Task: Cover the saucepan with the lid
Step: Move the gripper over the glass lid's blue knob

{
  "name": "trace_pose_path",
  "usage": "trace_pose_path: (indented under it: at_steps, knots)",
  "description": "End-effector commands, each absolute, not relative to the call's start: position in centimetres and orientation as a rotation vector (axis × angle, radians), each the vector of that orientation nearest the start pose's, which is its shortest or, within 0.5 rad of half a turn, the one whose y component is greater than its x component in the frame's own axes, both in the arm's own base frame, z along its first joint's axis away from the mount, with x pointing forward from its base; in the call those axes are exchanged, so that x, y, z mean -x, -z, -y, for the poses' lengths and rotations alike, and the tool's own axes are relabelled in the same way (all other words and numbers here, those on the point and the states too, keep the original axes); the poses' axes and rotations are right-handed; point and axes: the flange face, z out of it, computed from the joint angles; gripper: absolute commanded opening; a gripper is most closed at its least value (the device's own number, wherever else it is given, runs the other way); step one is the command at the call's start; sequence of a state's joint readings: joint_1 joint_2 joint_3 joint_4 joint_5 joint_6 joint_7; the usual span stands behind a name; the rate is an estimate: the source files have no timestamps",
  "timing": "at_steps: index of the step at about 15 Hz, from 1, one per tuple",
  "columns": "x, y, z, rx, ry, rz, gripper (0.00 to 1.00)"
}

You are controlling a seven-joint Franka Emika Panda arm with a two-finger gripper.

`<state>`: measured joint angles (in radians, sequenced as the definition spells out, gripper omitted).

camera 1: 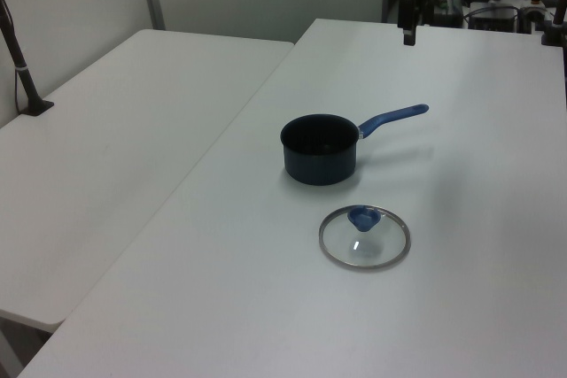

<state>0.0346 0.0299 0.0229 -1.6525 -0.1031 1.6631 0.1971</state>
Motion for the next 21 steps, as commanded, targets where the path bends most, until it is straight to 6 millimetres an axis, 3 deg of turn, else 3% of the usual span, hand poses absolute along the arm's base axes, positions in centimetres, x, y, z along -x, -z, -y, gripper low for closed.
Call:
trace_pose_path:
  at_steps: [1, 10, 13, 17, 21]
  knots:
    - [-56.3, -57.5, -2.2, 3.217, -0.035, -0.175, 1.00]
    - [-56.2, -57.6, -2.9, 3.154, -0.048, -0.189, 1.00]
    - [-56.4, -56.6, -4.1, 3.163, -0.076, -0.121, 1.00]
    - [-56.1, -55.4, -7.1, 3.160, -0.116, 0.046, 1.00]
    - [-55.4, -54.8, -12.2, 3.142, -0.130, 0.158, 1.00]
